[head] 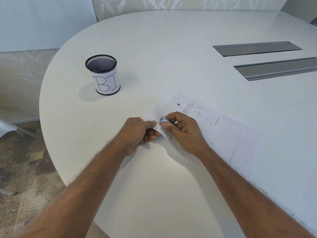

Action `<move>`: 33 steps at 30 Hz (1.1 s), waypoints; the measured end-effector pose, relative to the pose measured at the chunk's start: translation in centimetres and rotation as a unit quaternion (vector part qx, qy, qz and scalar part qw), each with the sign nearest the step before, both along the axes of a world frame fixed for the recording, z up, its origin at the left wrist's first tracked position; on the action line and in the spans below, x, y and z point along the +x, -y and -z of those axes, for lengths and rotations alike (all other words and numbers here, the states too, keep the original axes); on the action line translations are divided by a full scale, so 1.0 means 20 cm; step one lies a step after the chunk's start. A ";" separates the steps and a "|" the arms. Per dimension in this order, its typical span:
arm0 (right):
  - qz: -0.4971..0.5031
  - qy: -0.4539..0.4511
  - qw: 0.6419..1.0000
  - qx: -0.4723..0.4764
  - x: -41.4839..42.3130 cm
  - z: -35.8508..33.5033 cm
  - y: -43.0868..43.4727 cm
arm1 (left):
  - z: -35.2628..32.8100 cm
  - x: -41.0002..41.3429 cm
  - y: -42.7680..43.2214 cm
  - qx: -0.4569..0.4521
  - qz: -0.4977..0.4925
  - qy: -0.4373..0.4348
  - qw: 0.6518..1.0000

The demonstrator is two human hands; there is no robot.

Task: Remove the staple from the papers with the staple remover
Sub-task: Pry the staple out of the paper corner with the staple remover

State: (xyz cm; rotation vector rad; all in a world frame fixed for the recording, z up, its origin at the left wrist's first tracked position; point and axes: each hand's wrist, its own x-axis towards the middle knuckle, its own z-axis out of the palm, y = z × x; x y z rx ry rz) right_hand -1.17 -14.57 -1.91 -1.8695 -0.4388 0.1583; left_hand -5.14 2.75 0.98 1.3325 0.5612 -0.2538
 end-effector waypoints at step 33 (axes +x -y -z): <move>0.033 -0.340 0.940 0.023 0.12 -0.25 0.09 | 0.02 0.00 0.04 0.109 -0.007 0.005 0.994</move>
